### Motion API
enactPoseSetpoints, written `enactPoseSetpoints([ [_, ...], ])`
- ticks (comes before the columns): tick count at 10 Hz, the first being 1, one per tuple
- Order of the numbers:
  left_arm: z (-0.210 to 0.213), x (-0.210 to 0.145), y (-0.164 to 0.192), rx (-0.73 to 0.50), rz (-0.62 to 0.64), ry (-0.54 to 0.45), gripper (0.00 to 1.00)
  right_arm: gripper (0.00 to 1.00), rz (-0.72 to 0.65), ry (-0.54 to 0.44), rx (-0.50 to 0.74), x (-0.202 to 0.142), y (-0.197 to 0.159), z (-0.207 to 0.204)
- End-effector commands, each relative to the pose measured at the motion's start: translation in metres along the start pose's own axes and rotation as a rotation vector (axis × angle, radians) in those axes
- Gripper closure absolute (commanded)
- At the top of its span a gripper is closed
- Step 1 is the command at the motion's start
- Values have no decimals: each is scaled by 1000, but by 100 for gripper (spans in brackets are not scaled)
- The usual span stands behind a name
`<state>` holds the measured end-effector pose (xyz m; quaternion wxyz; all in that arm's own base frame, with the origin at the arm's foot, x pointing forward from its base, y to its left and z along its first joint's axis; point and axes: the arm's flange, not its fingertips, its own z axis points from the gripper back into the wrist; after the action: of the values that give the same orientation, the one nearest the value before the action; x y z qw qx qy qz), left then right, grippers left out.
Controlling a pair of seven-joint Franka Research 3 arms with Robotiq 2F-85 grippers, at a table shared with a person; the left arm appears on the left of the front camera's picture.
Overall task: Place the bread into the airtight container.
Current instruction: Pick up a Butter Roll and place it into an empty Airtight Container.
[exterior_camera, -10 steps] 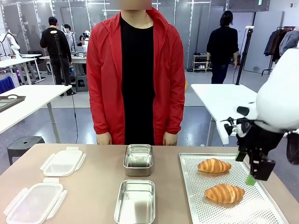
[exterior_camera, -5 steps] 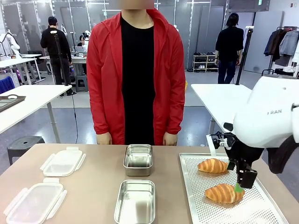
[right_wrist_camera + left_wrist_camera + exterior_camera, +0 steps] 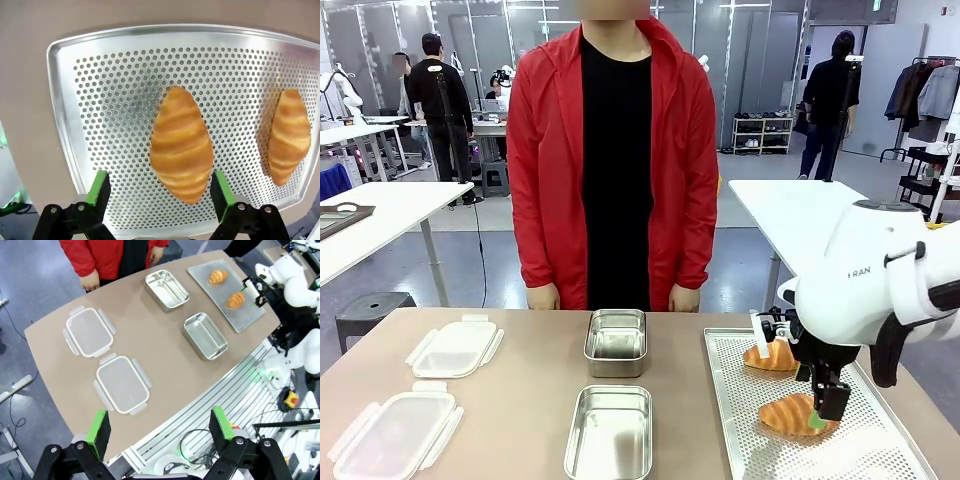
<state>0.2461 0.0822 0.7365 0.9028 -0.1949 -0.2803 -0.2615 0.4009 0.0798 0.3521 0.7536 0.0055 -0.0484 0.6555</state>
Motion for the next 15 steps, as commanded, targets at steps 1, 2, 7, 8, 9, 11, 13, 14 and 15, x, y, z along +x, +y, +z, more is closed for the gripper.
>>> enactPoseSetpoints([
  [1, 1, 0, -1, -8, -17, 1, 0, 0, 31, -8, -12, -7, 9, -20],
  [2, 1, 0, -1, -8, -17, 1, 0, 0, 38, -13, -24, -6, 7, -27],
  [7, 1, 0, -1, -8, -17, 1, 0, 0, 79, -7, -26, -5, -1, -52],
  [8, 1, 0, -1, -8, -17, 1, 0, 0, 80, 7, -34, -5, -2, -57],
  [9, 1, 0, -1, -8, -17, 1, 0, 0, 78, 4, -24, -5, -4, -61],
  [11, 1, 0, -1, -8, -17, 1, 0, 19, 87, 10, -18, -6, -5, -64],
  [13, 1, 0, -1, -8, -17, 1, 0, 38, 84, 16, -17, -7, -6, -62],
  [14, 1, 0, -1, -8, -17, 1, 0, 45, 76, 17, -13, -9, -6, -61],
  [15, 1, 0, -1, -8, -17, 1, 0, 58, 70, 9, -2, -9, -5, -57],
])
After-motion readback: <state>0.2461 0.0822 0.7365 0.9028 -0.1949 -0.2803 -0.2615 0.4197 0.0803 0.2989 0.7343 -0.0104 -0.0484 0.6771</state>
